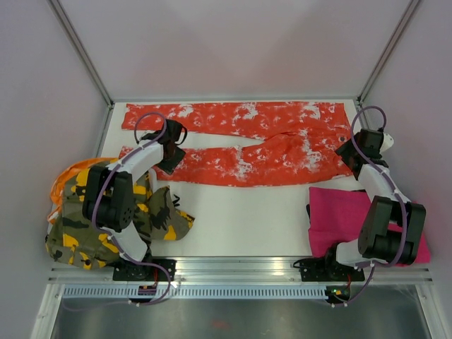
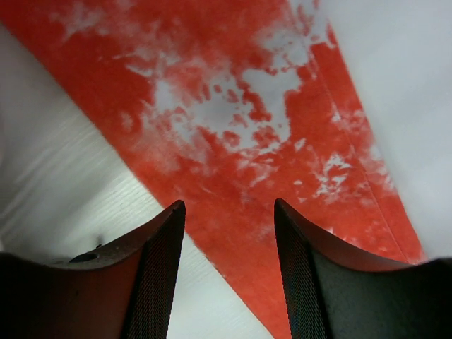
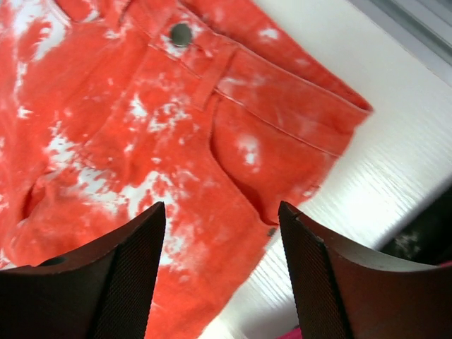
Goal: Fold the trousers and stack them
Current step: Fold the trousers
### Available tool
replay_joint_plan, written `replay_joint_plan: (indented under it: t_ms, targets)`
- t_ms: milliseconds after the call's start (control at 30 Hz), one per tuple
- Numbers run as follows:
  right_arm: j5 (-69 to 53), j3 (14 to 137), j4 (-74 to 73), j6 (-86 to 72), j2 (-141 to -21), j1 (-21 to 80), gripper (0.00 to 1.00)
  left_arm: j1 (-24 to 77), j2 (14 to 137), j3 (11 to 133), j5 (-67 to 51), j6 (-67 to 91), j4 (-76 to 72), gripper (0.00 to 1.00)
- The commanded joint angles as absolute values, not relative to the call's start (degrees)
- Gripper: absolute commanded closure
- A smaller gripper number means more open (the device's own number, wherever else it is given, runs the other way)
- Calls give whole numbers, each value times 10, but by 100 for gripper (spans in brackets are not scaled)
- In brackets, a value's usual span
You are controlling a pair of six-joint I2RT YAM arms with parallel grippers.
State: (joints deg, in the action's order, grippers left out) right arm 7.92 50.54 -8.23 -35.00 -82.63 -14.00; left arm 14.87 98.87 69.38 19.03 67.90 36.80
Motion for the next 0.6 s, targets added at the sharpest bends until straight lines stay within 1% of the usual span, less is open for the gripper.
replay_joint_plan:
  t_ms: [0, 67, 100, 133, 167, 233, 367, 400, 467, 567]
  targets:
    - [103, 489, -89, -378, -796, -147, 27, 155, 990, 690, 243, 772, 436, 40]
    - [105, 482, -96, -388, -791, -148, 25, 155, 986, 687, 272, 790, 454, 40]
    - [106, 479, -96, -395, -790, -149, 25, 155, 985, 686, 281, 794, 467, 33]
    - [106, 476, -96, -398, -788, -149, 24, 155, 984, 683, 288, 796, 468, 22]
    - [105, 472, -97, -400, -788, -153, 24, 154, 987, 680, 300, 795, 468, 15]
    - [98, 468, -97, -405, -788, -161, 21, 152, 995, 679, 305, 781, 468, 7]
    - [56, 462, -106, -412, -790, -218, 20, 150, 1026, 688, 301, 778, 467, 9]
    - [54, 460, -107, -411, -788, -224, 20, 150, 1037, 689, 296, 779, 466, 10]
    - [58, 455, -112, -408, -783, -234, 21, 150, 1048, 690, 282, 780, 461, 16]
    - [67, 447, -117, -406, -775, -239, 21, 150, 1054, 685, 266, 787, 457, 17]
